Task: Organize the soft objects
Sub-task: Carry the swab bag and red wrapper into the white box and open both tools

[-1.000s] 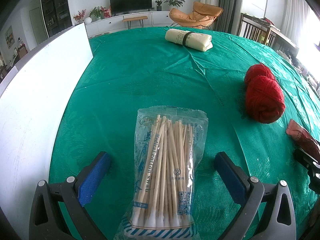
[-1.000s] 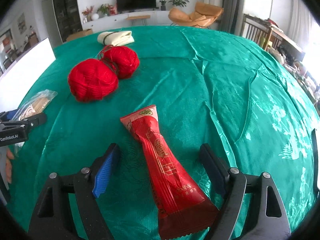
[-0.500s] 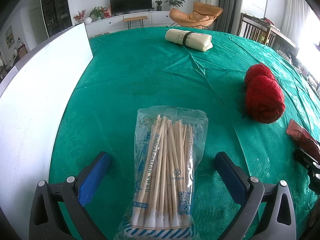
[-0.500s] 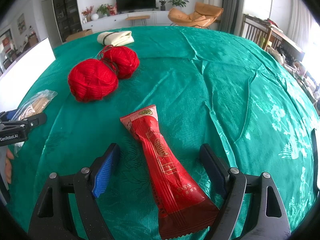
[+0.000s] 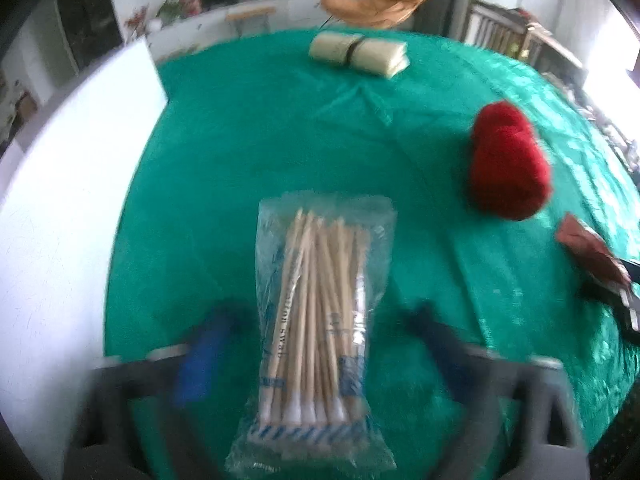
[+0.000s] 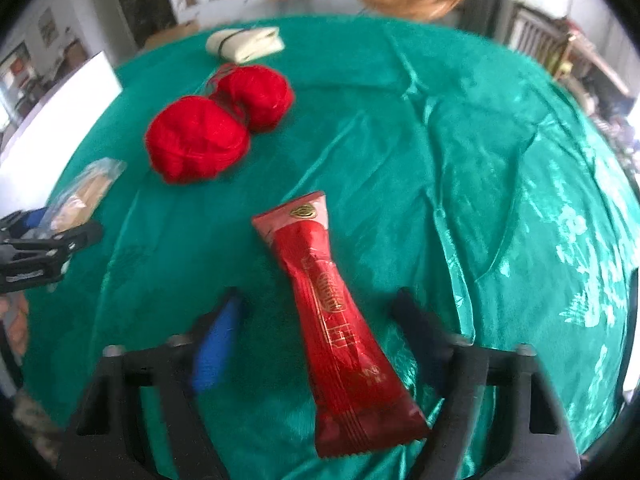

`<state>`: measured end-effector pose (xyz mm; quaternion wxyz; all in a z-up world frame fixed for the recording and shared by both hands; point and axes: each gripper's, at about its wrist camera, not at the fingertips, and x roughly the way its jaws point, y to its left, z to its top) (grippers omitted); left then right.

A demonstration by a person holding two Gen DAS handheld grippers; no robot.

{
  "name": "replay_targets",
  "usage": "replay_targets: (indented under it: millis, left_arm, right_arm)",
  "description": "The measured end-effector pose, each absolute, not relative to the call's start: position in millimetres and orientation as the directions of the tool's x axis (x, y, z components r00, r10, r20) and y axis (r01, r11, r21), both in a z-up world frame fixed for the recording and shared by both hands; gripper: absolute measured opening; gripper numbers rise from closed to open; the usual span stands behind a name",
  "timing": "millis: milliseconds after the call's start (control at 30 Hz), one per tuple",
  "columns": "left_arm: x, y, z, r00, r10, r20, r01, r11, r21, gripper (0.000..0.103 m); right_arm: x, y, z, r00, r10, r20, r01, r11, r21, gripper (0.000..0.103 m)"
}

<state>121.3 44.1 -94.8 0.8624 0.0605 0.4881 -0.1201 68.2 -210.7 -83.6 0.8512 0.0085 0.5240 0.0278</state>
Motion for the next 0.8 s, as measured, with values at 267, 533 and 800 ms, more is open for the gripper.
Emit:
replay_targets:
  millis: [267,533,800]
  left_arm:
    - [81.5,68.7,-49.2,0.511,-0.38,-0.771,0.282,0.921,-0.268,0.026]
    - [47.4,149.9,39.7,0.644,-0.437,-0.628,0.225,0.892,-0.391,0.026]
    - [20.0,302.3,65.8,0.705,0.095,-0.703,-0.206,0.976,-0.074,0.058]
  right_arm:
    - [45.0,-237.8,-53.1,0.442,0.269,-0.856,0.017,0.951,0.308,0.015]
    - [38.7,-144.2,49.1,0.491,0.499,-0.714,-0.208,0.863,0.46,0.015]
    - [52.1,47.8,108.8,0.293,0.774,-0.562,-0.512,0.623,0.591,0.02]
